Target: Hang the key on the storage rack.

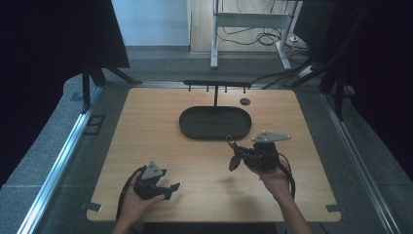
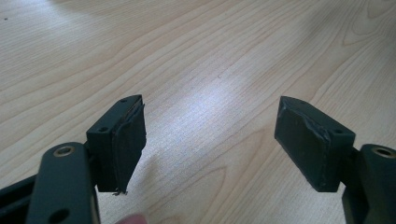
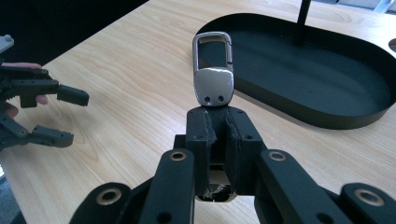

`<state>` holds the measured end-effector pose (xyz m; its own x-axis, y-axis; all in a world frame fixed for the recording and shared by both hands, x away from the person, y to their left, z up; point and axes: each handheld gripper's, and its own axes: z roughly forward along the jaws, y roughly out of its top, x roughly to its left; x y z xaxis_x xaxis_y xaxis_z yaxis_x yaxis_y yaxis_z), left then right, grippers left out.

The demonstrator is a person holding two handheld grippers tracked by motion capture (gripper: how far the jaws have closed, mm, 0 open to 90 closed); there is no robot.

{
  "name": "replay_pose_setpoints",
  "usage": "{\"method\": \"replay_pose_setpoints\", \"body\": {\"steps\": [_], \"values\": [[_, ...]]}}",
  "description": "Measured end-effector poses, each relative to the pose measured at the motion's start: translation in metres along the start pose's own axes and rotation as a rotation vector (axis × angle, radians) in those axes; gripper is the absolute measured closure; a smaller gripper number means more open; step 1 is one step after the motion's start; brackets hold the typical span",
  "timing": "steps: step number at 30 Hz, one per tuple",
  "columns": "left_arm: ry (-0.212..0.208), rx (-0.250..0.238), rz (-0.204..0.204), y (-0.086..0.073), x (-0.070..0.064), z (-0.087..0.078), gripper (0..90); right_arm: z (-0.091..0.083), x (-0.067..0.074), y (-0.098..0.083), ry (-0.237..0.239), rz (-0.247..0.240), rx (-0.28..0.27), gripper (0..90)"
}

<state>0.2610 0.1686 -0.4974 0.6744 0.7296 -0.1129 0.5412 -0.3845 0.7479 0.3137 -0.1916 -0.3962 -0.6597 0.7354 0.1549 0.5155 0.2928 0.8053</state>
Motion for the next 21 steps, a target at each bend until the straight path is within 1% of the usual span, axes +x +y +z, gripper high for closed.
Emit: {"method": "replay_pose_setpoints", "body": {"steps": [10, 17, 18, 21], "values": [[-0.001, 0.000, 0.000, 0.0000, 0.0002, -0.0001, 25.4, 0.0008, -0.0020, 0.0043, -0.003, 0.014, -0.024, 80.8], [0.001, -0.002, 0.000, 0.0000, 0.0007, -0.0005, 25.4, 0.0012, -0.0047, 0.0074, -0.013, 0.025, -0.043, 80.8], [0.002, -0.002, 0.000, 0.0000, 0.0007, -0.0005, 25.4, 0.0010, -0.0051, 0.0080, -0.017, 0.029, -0.052, 80.8], [0.002, -0.001, 0.001, 0.0000, 0.0006, -0.0003, 25.4, 0.0004, -0.0057, 0.0092, -0.018, 0.027, -0.057, 80.8]]}}
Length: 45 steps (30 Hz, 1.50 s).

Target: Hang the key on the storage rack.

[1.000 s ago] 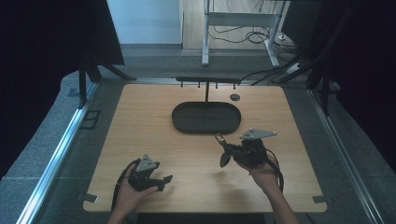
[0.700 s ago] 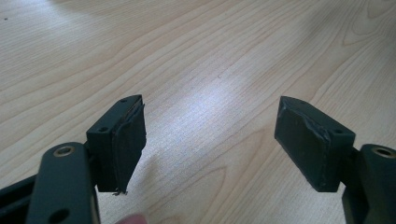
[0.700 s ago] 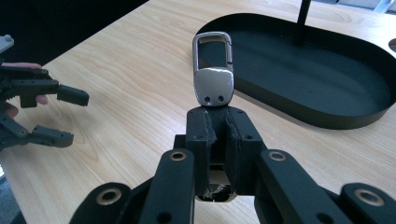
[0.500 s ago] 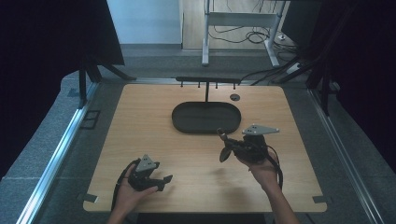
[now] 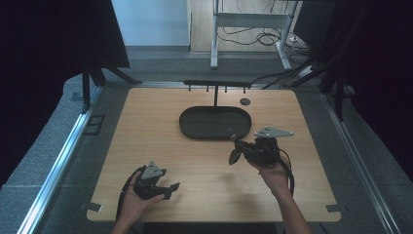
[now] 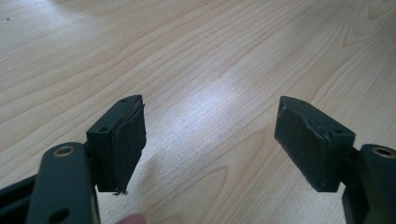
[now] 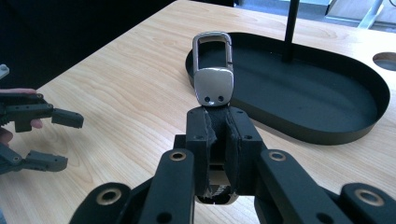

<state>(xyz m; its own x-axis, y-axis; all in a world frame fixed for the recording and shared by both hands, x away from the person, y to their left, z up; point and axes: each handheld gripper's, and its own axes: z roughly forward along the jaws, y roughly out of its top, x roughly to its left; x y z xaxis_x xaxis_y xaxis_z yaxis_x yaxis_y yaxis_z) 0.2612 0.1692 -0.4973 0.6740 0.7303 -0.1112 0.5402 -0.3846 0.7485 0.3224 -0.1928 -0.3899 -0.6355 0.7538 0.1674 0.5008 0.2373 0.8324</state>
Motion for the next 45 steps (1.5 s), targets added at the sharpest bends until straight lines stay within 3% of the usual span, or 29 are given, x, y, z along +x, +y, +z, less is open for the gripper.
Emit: {"method": "replay_pose_setpoints", "body": {"steps": [19, 33, 45], "values": [[0.002, 0.002, 0.002, 0.000, 0.000, 0.000, 25.4, -0.004, -0.001, 0.007, -0.016, 0.007, -0.042, 80.8], [0.002, 0.001, 0.001, 0.000, 0.000, 0.000, 25.4, -0.001, -0.007, 0.013, -0.068, 0.004, -0.053, 80.8], [0.001, 0.003, 0.004, 0.000, 0.000, 0.000, 25.4, 0.006, -0.023, 0.023, -0.134, 0.027, -0.078, 80.8]]}}
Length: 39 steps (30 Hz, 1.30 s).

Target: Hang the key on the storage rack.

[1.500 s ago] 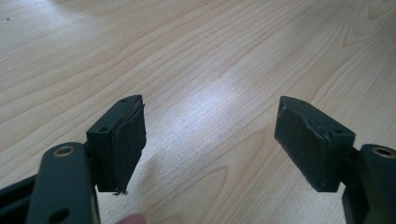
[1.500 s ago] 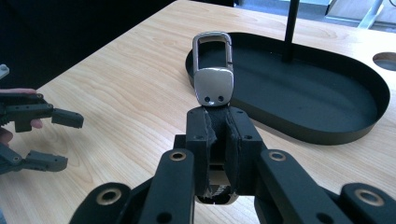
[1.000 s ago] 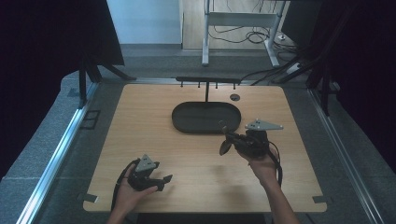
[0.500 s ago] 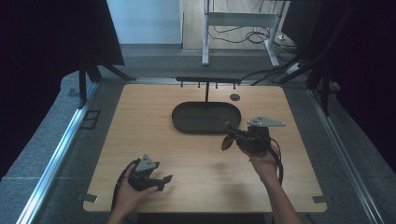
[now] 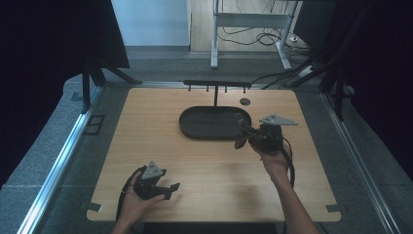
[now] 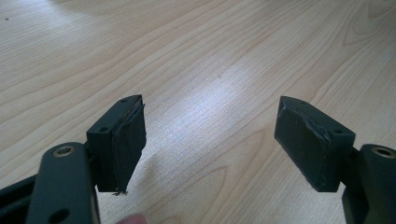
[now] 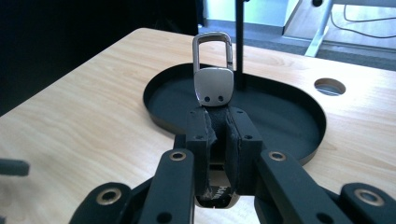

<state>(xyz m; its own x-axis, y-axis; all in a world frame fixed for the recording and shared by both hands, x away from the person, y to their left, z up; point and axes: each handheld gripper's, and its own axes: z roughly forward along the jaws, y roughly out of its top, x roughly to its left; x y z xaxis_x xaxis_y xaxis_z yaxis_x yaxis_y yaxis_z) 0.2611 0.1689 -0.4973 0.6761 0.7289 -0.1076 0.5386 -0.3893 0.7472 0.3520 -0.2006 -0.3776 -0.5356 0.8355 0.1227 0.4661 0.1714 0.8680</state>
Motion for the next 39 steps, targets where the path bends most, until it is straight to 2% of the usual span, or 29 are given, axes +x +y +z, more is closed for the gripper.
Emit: {"method": "replay_pose_setpoints", "body": {"steps": [13, 21, 39], "values": [[-0.001, -0.002, -0.004, 0.000, 0.000, 0.000, 25.4, 0.016, -0.018, 0.009, -0.058, 0.037, -0.011, 80.8], [-0.001, 0.000, -0.002, 0.000, 0.000, 0.000, 25.4, 0.030, -0.029, 0.015, -0.096, 0.055, -0.036, 80.8], [-0.003, -0.004, -0.007, 0.000, 0.002, -0.002, 25.4, 0.051, -0.045, 0.027, -0.145, 0.074, -0.064, 80.8]]}}
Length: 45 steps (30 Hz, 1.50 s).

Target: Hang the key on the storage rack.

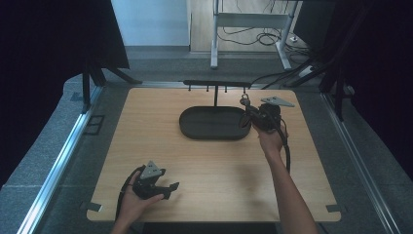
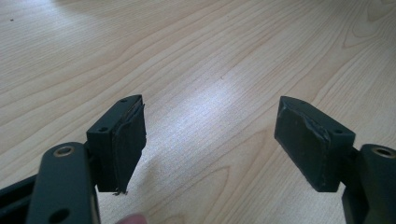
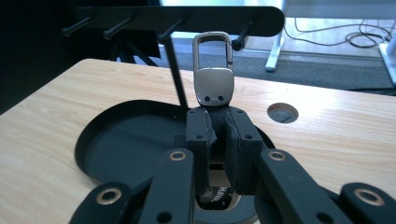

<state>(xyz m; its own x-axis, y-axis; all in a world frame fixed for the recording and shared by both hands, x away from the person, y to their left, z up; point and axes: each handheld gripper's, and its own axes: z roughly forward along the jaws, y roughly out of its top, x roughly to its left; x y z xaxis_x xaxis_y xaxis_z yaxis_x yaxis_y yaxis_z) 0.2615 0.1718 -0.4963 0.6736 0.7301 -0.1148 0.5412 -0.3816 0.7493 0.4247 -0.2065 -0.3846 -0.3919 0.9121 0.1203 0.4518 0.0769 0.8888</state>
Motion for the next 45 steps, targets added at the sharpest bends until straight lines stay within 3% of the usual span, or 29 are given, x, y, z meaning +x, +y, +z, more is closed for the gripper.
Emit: {"method": "replay_pose_setpoints", "body": {"steps": [20, 36, 37, 39, 41, 42, 45], "values": [[-0.005, -0.008, -0.003, 0.000, 0.002, -0.003, 25.4, 0.034, -0.006, 0.009, -0.072, 0.018, -0.016, 80.8], [-0.001, -0.007, -0.001, 0.000, 0.002, -0.003, 25.3, 0.053, -0.011, -0.005, -0.067, 0.034, -0.003, 79.5], [-0.001, -0.008, -0.001, 0.000, 0.002, -0.003, 25.3, 0.054, -0.010, -0.006, -0.072, 0.023, -0.004, 78.9], [0.000, -0.008, -0.002, 0.000, 0.002, -0.003, 25.4, 0.053, -0.009, -0.007, -0.057, 0.000, -0.013, 68.9], [0.001, -0.008, -0.003, 0.000, 0.002, -0.003, 25.4, 0.052, -0.007, -0.006, -0.064, -0.014, -0.012, 67.6], [0.002, -0.008, -0.002, 0.000, 0.002, -0.003, 25.3, 0.049, -0.005, -0.005, -0.071, -0.032, -0.018, 61.8], [0.003, -0.005, -0.001, -0.001, 0.002, -0.003, 25.4, 0.042, -0.004, -0.006, -0.066, -0.035, -0.024, 58.4]]}}
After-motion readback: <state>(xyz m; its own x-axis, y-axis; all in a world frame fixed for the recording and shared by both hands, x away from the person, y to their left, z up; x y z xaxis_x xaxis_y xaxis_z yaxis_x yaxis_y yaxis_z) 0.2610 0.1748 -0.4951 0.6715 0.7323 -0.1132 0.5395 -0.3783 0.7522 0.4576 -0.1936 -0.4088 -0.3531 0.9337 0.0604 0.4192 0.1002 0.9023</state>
